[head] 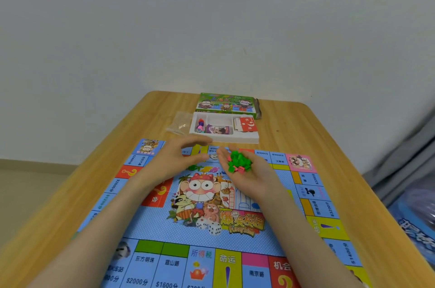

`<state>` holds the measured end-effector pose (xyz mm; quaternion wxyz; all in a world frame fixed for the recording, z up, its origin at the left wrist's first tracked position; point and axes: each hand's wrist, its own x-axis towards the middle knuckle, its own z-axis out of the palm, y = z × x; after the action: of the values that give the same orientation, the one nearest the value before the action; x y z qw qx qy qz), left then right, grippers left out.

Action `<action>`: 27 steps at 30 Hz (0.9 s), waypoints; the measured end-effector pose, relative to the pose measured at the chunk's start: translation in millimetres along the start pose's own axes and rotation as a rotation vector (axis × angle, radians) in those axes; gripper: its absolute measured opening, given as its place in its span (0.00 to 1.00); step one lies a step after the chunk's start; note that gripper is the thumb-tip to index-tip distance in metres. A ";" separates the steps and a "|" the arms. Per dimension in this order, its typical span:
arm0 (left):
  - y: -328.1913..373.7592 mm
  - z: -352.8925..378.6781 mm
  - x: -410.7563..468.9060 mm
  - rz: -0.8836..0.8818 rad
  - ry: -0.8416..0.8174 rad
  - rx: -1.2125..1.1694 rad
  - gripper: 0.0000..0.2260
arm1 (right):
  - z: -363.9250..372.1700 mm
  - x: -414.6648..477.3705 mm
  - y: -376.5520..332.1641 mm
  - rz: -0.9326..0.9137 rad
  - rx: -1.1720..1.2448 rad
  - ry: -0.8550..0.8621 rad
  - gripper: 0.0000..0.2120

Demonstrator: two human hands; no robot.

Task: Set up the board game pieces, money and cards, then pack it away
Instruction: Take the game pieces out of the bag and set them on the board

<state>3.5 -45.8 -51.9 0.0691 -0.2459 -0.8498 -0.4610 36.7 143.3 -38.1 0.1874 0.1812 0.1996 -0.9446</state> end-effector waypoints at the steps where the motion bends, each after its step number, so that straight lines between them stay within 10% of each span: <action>1: 5.8 5.2 0.4 0.063 0.037 0.014 0.13 | -0.2 0.6 0.9 0.005 0.001 -0.005 0.13; 14: 13.0 38.5 -1.1 0.354 -0.045 0.189 0.09 | -5.6 10.5 4.1 0.012 -0.142 -0.012 0.13; 27: -6.8 -7.2 3.3 0.078 -0.012 0.383 0.03 | -0.6 -1.0 0.8 0.021 0.024 -0.002 0.13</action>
<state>-3.4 -53.6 -51.8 0.1274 -0.2640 -0.9123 -0.2861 38.1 143.2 -38.4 0.1954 0.1846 0.1861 -0.9450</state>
